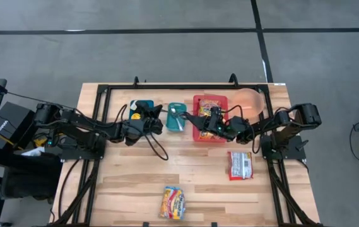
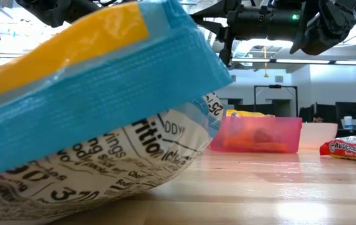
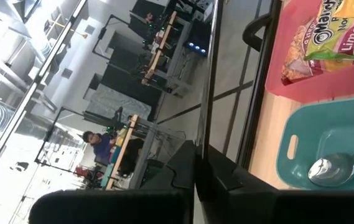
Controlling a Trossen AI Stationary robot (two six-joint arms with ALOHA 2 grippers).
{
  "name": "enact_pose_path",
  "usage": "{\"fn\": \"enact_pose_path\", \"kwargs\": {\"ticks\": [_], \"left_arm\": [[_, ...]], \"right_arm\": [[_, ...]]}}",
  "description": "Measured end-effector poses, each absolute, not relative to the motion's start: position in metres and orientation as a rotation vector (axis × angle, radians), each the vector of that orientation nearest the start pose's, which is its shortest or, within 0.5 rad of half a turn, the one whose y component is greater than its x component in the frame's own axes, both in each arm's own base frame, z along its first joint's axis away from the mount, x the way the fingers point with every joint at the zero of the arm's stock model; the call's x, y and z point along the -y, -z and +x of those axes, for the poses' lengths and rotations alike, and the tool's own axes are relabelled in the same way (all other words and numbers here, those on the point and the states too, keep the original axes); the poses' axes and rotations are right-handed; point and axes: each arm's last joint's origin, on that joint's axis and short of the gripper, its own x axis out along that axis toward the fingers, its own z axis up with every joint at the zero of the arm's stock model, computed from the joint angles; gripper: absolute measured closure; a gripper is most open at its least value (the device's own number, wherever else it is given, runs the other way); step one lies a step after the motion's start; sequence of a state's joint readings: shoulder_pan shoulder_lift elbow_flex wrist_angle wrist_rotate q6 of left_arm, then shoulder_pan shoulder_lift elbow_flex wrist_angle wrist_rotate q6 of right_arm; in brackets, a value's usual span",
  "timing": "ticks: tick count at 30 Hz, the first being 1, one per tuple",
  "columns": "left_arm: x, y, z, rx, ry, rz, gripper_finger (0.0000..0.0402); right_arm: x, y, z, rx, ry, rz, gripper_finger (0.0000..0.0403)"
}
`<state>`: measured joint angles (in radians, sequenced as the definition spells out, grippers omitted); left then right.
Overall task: Pick & Place Food Item
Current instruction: Put the black spoon into the green bin
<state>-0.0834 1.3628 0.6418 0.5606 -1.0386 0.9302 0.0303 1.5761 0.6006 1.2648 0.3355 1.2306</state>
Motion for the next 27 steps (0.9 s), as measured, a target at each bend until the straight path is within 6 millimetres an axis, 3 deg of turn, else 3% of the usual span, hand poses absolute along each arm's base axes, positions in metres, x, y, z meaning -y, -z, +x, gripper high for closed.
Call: {"fn": "enact_pose_path", "kwargs": {"ticks": [17, 27], "left_arm": [[-0.002, -0.235, 0.272, -0.560, -0.849, 0.930, 0.0401], [-0.003, -0.235, 0.271, -0.550, -0.876, 0.895, 0.0401]], "right_arm": [[-0.006, -0.223, 0.301, 0.338, 0.017, 1.184, 0.0305], [-0.028, -0.223, 0.301, 0.220, -0.156, 1.079, 0.0300]]}}
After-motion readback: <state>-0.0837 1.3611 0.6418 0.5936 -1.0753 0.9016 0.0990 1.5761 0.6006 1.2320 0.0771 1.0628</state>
